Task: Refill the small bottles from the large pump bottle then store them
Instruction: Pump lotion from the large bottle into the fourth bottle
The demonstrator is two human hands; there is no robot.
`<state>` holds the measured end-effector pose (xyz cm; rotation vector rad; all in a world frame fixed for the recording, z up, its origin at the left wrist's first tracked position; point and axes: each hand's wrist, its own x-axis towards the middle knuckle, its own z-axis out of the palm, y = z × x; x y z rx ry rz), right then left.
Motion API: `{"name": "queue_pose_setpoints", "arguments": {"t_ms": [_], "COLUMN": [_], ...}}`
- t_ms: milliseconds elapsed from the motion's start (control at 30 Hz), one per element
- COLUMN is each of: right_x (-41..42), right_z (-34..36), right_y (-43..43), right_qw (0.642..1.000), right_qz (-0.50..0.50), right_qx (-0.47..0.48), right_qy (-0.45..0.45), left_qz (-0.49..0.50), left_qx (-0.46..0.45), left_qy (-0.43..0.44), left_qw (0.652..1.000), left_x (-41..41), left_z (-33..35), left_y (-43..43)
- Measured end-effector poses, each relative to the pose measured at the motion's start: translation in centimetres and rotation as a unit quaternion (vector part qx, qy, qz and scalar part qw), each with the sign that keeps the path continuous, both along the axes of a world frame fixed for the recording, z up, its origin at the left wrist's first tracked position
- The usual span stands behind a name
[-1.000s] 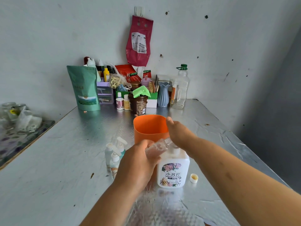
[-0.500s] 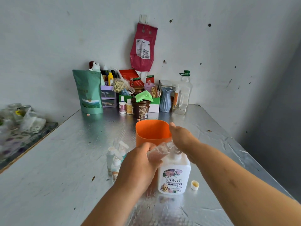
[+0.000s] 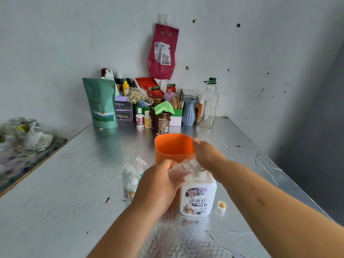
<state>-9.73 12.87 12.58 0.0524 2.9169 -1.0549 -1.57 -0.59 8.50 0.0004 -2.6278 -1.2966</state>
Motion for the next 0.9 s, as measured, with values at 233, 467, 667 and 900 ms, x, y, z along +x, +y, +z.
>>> {"name": "queue_pose_setpoints", "arguments": {"t_ms": [233,467,667,900], "right_x": [0.1,0.1,0.0,0.0], "right_z": [1.2,0.7,-0.2,0.0], "right_y": [-0.3,-0.1,0.0,-0.1], "right_qw": [1.0,1.0,1.0,1.0], "right_qz": [-0.013,-0.019,-0.009,0.003], "right_qx": [0.004,-0.009,0.013,0.024], "right_qy": [-0.023,-0.012,0.014,0.02], "left_qz": [-0.001,-0.007,0.001,-0.001], "left_qx": [-0.028,-0.023,-0.018,-0.027], "left_qy": [0.014,0.011,0.008,0.008], "left_qw": [1.0,1.0,1.0,1.0], "left_x": [-0.1,-0.3,-0.4,-0.2], "left_z": [0.6,0.1,-0.3,-0.2], "left_y": [0.0,0.0,0.0,0.0]}}
